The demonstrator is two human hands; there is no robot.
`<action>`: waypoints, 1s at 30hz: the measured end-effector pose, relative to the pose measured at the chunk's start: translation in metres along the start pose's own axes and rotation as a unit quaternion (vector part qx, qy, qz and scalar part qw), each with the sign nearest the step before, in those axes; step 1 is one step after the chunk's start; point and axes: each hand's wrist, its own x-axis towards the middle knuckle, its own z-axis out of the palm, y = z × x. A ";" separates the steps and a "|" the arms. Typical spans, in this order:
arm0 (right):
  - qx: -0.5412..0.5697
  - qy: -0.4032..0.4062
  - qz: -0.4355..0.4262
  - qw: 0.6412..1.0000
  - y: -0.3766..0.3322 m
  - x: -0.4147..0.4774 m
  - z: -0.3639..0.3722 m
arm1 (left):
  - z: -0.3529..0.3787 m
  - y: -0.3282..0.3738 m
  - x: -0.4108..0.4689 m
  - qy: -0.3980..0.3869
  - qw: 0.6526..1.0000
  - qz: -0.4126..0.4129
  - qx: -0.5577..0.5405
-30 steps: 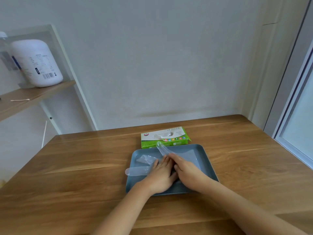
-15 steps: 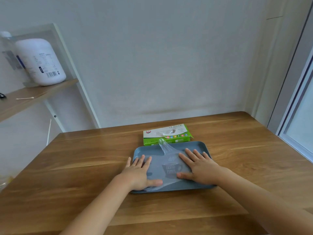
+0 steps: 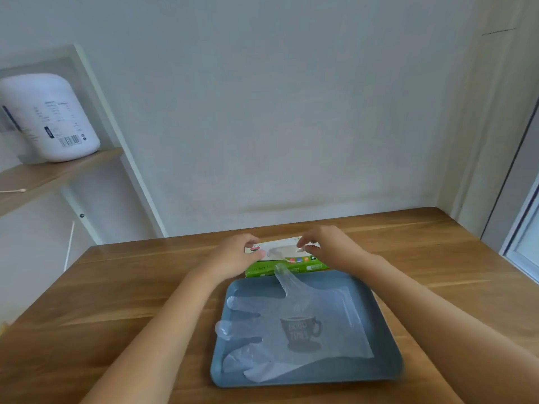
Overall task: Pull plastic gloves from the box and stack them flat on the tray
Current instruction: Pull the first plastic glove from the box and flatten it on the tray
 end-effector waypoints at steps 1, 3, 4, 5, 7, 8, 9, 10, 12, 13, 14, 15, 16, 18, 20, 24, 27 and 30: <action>0.011 0.002 0.002 1.000 0.001 0.011 0.005 | 0.005 0.001 0.009 -0.004 1.000 0.001 0.000; 0.015 -0.001 -0.003 1.000 0.003 0.029 0.017 | 0.019 0.003 0.023 -0.030 1.000 -0.001 -0.003; 0.018 -0.001 -0.008 1.000 0.003 0.035 0.023 | 0.026 0.004 0.027 -0.049 0.999 -0.002 -0.002; 0.025 -0.001 -0.008 1.000 0.002 0.040 0.029 | 0.032 0.004 0.031 -0.068 0.998 -0.003 0.004; 0.043 0.004 -0.003 0.999 0.002 0.045 0.040 | 0.041 0.002 0.036 -0.090 0.996 0.000 0.020; 0.045 0.014 -0.007 0.999 0.003 0.046 0.044 | 0.043 0.000 0.037 -0.092 0.996 0.002 0.022; 0.042 0.025 -0.012 0.999 0.005 0.048 0.048 | 0.045 -0.003 0.039 -0.090 0.996 0.006 0.021; 0.038 0.035 -0.019 0.998 0.007 0.048 0.051 | 0.046 -0.005 0.040 -0.089 0.996 0.011 0.020; 0.031 0.045 -0.036 0.998 0.009 0.048 0.055 | 0.047 -0.009 0.040 -0.088 0.996 0.025 0.021; 0.024 0.044 -0.044 0.998 0.010 0.049 0.057 | 0.048 -0.010 0.041 -0.089 0.995 0.030 0.021; 0.012 0.040 -0.051 0.998 0.011 0.050 0.059 | 0.049 -0.011 0.042 -0.089 0.995 0.032 0.023; -0.002 0.035 -0.059 0.998 0.012 0.051 0.061 | 0.050 -0.011 0.042 -0.088 0.995 0.034 0.026; -0.015 0.030 -0.068 0.997 0.013 0.053 0.062 | 0.051 -0.012 0.043 -0.087 0.995 0.034 0.029; -0.026 0.024 -0.078 0.996 0.016 0.054 0.064 | 0.052 -0.014 0.045 -0.086 0.995 0.033 0.029; 0.004 0.034 -0.073 0.997 0.019 0.055 0.066 | 0.053 -0.017 0.047 -0.088 0.996 0.029 0.012; 0.143 0.071 -0.031 0.987 0.019 0.055 0.059 | 0.053 -0.020 0.051 -0.092 0.995 0.029 -0.001; 0.173 0.066 -0.020 0.982 0.018 0.054 0.057 | 0.053 -0.020 0.050 -0.094 0.995 0.029 -0.002; 0.179 0.052 -0.012 0.983 0.019 0.052 0.057 | 0.051 -0.020 0.049 -0.100 0.994 0.029 -0.012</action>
